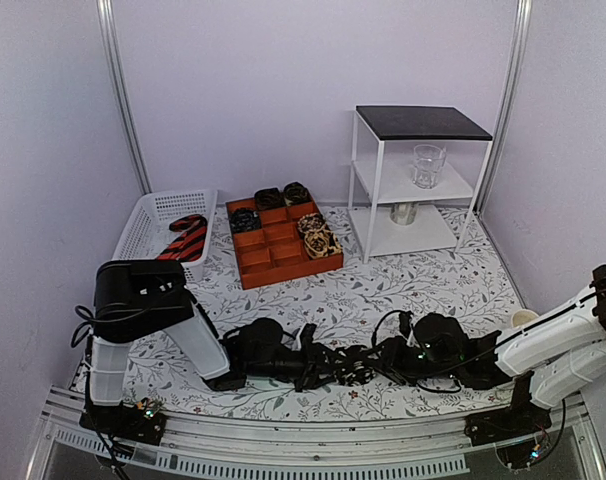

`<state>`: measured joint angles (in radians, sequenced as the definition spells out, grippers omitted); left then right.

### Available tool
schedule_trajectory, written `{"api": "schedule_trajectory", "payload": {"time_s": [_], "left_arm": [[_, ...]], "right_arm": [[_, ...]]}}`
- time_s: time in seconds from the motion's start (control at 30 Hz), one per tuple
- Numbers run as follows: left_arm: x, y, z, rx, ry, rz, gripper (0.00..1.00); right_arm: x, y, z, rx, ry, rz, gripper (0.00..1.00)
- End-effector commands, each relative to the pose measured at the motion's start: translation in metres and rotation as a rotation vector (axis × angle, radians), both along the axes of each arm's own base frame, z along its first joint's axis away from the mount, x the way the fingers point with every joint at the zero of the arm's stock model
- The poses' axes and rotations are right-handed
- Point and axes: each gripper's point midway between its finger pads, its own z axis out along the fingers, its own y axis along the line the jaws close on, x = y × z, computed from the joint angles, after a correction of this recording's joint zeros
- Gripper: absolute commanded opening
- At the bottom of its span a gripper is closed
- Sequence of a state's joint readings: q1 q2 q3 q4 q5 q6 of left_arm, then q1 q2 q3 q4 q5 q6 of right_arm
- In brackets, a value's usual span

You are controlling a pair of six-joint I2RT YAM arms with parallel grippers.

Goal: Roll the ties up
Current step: Roll the tie at the center of the board.

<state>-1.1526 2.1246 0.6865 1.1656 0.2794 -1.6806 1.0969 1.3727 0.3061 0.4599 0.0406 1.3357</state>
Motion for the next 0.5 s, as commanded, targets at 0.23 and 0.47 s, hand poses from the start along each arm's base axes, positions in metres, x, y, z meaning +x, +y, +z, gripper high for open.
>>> {"api": "schedule_trajectory", "payload": {"time_s": [0.23,0.47], "left_arm": [[0.008,-0.001,0.003,0.003,-0.106,-0.026,0.27],[0.010,-0.005,0.007,-0.006,-0.134,-0.041,0.29]], "right_arm": [[0.005,-0.018,0.038,-0.138,-0.148,0.072,0.53],[-0.002,-0.021,0.016,-0.184,-0.091,0.124,0.50]]}}
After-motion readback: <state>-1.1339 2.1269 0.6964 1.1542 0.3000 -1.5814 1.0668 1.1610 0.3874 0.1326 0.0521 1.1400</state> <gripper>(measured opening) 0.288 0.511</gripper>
